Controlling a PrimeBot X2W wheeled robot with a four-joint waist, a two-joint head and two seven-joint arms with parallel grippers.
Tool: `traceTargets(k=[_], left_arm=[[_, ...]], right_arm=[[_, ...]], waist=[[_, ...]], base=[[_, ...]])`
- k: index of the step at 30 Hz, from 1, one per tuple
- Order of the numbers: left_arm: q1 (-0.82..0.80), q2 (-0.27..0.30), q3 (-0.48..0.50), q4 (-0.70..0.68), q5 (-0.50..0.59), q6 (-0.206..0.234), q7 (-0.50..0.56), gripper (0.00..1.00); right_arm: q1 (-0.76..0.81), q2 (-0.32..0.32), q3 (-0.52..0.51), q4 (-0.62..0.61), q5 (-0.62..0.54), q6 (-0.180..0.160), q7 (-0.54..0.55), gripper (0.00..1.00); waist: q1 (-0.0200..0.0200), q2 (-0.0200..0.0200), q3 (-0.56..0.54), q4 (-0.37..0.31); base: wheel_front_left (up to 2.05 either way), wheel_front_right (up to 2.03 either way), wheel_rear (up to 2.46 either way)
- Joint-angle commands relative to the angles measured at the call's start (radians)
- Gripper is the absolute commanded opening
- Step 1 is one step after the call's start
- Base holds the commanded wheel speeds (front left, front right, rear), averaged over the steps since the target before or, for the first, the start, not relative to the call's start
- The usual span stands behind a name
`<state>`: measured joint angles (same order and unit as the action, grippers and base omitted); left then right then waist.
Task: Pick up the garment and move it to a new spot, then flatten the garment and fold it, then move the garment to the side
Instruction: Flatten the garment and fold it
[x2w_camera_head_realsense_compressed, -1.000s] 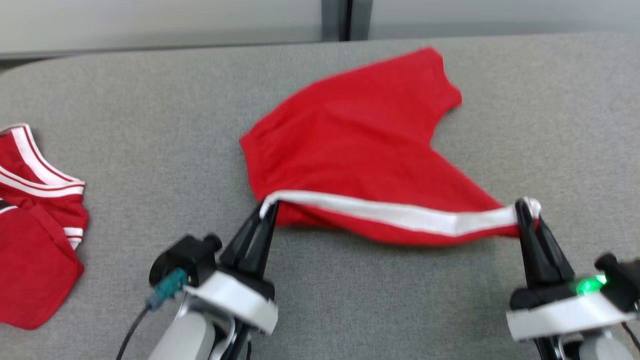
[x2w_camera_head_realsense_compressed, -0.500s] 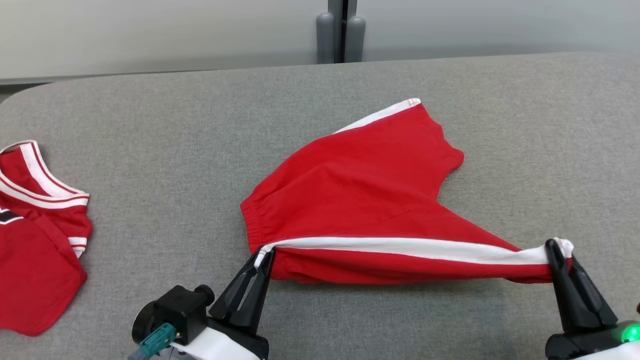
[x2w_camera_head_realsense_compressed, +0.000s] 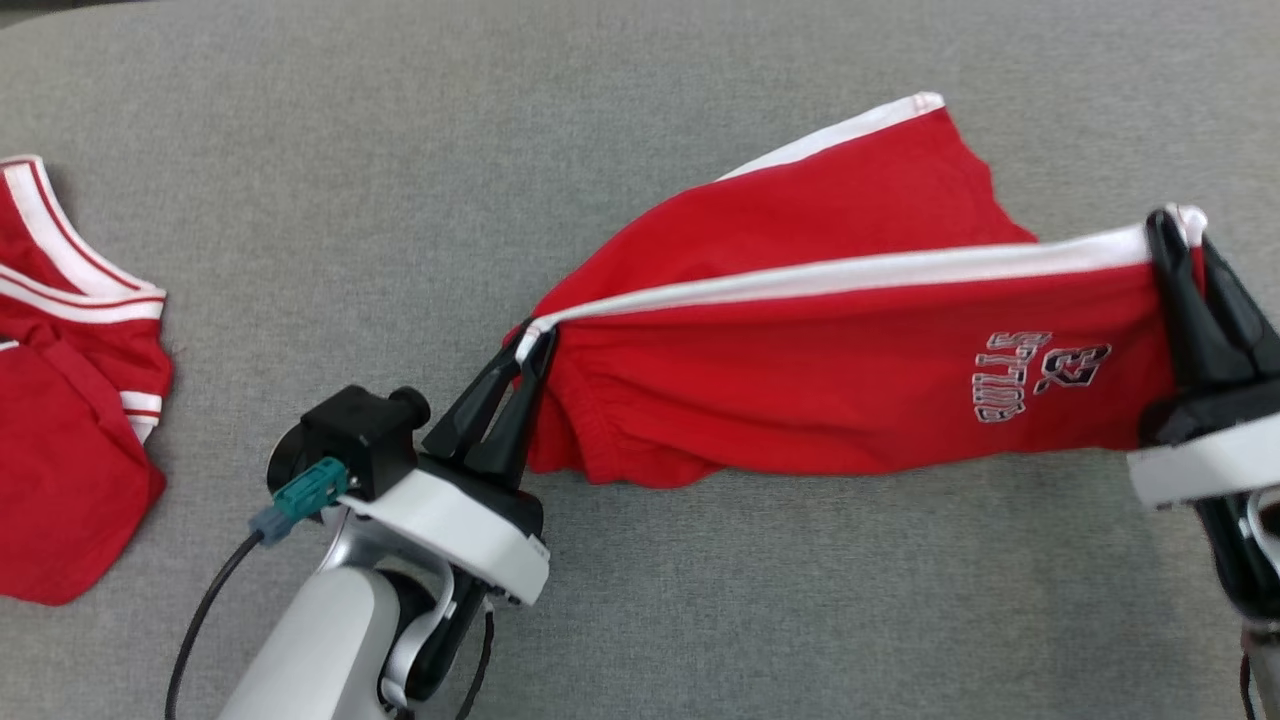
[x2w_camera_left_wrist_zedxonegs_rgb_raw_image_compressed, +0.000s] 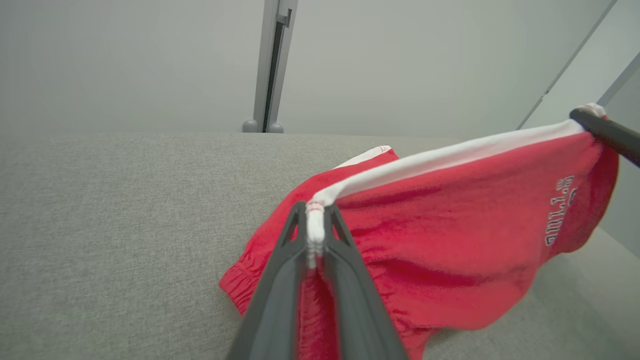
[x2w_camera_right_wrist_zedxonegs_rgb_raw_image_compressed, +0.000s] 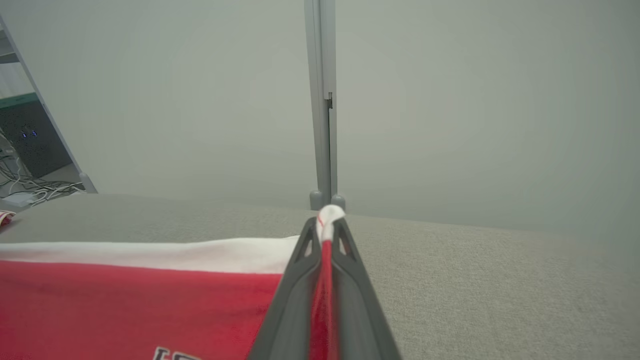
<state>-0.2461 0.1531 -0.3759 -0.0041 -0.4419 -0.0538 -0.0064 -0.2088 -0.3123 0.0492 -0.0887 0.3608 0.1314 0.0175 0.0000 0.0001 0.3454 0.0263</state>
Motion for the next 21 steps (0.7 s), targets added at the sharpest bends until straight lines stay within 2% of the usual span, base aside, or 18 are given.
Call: traceTargets(k=[1, 6, 10, 19, 20, 21], left_arm=[[-0.044, -0.002, 0.005, 0.024, -0.009, -0.008, -0.008, 0.00], [-0.164, -0.023, -0.003, 0.118, -0.014, -0.031, -0.028, 0.00], [-0.243, -0.033, -0.010, 0.194, -0.017, -0.043, -0.051, 0.00], [-0.361, -0.069, -0.068, 0.370, -0.048, -0.066, -0.089, 0.00], [-0.368, -0.072, -0.071, 0.386, -0.056, -0.066, -0.094, 0.24], [-0.374, -0.074, -0.073, 0.401, -0.064, -0.067, -0.098, 0.81]], right_arm=[[-0.070, -0.026, 0.020, 0.037, 0.006, -0.001, -0.010, 0.00], [-0.303, -0.082, 0.111, 0.211, 0.039, -0.002, -0.033, 0.00], [-0.459, -0.098, 0.178, 0.364, 0.064, -0.002, -0.060, 0.00], [-0.648, -0.100, 0.299, 0.682, 0.091, -0.002, -0.151, 0.00], [-0.662, -0.096, 0.310, 0.704, 0.094, -0.002, -0.168, 0.18], [-0.671, -0.090, 0.321, 0.725, 0.099, -0.002, -0.181, 0.55]], waist=[[0.0000, -0.0001, 0.073, 0.049], [0.0000, -0.0001, 0.148, 0.092], [0.0000, -0.0001, 0.181, 0.119], [0.0000, -0.0001, 0.210, 0.136], [0.0000, -0.0001, 0.210, 0.134], [0.0000, -0.0001, 0.209, 0.132]], base=[[0.00, 0.00, 0.00], [0.00, 0.00, 0.00], [0.00, 0.00, 0.00], [0.00, 0.00, 0.00], [0.00, 0.00, 0.00], [0.00, 0.00, 0.00]])
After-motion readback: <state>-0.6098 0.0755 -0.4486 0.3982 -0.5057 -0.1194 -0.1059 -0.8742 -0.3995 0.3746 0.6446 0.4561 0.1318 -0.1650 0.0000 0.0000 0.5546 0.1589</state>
